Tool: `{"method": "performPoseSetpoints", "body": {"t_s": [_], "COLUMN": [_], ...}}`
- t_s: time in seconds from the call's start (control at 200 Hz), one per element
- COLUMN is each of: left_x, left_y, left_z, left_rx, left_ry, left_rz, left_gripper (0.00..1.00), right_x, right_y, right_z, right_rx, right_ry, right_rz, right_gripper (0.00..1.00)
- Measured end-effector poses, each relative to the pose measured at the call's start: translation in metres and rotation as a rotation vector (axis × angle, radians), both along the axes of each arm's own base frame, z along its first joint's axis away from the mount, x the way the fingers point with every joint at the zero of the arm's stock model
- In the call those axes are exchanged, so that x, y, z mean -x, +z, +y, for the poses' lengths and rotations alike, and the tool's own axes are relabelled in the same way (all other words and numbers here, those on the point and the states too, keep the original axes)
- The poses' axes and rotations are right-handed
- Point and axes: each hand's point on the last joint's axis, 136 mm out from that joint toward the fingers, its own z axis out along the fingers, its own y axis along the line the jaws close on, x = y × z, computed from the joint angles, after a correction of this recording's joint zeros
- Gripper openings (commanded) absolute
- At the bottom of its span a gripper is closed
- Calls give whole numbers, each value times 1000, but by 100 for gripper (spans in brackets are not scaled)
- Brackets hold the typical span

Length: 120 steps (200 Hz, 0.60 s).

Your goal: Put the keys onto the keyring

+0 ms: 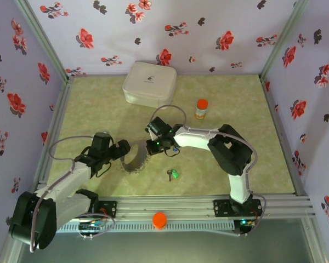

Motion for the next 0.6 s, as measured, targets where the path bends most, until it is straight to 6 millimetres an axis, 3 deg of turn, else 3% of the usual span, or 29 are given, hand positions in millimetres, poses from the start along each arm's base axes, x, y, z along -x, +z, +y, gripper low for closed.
{"method": "performPoseSetpoints", "body": {"t_s": [0.175, 0.325, 0.6], "left_x": [-1, 4, 8], "left_y": [-4, -13, -7], "left_z": [-19, -37, -47], "left_rx": [25, 30, 26], "left_ry": [-36, -86, -144], "left_rz": [1, 28, -3], "left_gripper": [89, 83, 81], "right_x": [-34, -57, -61], "right_y": [8, 21, 14], "right_z": [-26, -30, -28], "right_rx": [34, 36, 47], "right_ry": [-21, -26, -23], "right_rz": [-27, -76, -73], "right_gripper": [9, 11, 30]}}
